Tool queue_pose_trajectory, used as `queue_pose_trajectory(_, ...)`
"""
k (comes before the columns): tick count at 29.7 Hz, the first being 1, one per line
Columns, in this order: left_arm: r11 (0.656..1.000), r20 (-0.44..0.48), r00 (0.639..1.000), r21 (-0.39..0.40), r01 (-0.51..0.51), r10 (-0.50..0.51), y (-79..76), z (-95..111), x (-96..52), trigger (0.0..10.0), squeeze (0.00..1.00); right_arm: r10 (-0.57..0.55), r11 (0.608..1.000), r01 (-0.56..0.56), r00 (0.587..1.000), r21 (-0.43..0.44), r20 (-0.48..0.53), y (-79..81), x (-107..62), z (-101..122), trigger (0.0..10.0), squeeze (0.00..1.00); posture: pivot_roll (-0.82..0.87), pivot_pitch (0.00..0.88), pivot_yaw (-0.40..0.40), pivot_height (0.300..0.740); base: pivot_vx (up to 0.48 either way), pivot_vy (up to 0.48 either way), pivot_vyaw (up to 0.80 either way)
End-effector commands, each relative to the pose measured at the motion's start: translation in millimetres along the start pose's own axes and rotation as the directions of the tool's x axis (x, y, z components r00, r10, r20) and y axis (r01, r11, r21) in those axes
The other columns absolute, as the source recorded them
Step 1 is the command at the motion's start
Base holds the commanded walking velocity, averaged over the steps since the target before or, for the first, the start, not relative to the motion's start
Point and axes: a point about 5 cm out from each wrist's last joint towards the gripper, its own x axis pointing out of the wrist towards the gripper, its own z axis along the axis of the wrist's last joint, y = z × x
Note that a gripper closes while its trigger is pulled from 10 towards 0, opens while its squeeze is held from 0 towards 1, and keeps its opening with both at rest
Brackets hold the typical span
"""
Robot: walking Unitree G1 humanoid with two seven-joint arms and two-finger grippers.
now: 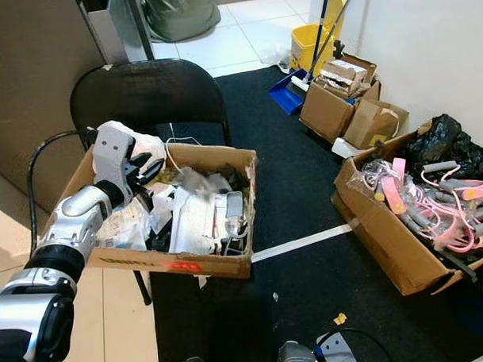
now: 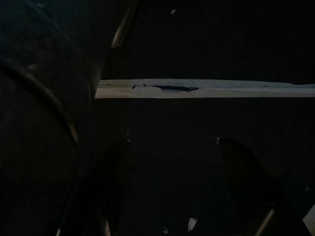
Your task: Picking trash to rubbish bin
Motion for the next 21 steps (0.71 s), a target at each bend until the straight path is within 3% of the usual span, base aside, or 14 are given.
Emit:
queue_pose_trajectory(1,1.0,-0.024,1.0,-0.01,0.015,-0.015,-3.7,-7,-2.1,10.0,1.0,0.028,0.999,-0.028,1.0,0.025,-0.012,8.0,0.7,-6,10.0,0.0,0.0,0.096,0.042,0.74,0.0,0.0,0.0)
queue_pose_trajectory(7,1.0,-0.02,1.0,-0.013,0.023,-0.023,-2.0,-2,-1.3,10.0,1.0,0.03,0.999,-0.03,0.999,0.028,-0.012,8.2,0.7,-5,10.0,0.0,0.0,0.102,0.045,0.74,0.0,0.0,0.0)
queue_pose_trajectory(8,0.999,-0.017,0.999,-0.017,0.042,-0.042,-5.5,-2,0.0,10.0,0.0,0.031,0.999,-0.03,0.999,0.029,-0.012,8.2,0.7,-5,10.0,0.0,0.0,0.102,0.045,0.74,0.0,0.0,0.0)
queue_pose_trajectory(15,0.994,-0.029,0.994,-0.021,0.103,-0.103,-20.8,-7,3.3,10.0,0.0,0.033,0.999,-0.032,0.999,0.033,-0.007,8.7,0.8,-4,10.0,0.0,0.0,0.099,0.051,0.74,0.0,0.0,0.0)
queue_pose_trajectory(21,0.997,-0.057,0.996,-0.037,0.065,-0.067,-15.6,-14,-1.7,10.0,0.0,0.033,0.999,-0.032,0.999,0.033,-0.009,8.7,0.8,-4,10.0,0.0,0.0,0.099,0.051,0.74,-0.096,0.0,0.0)
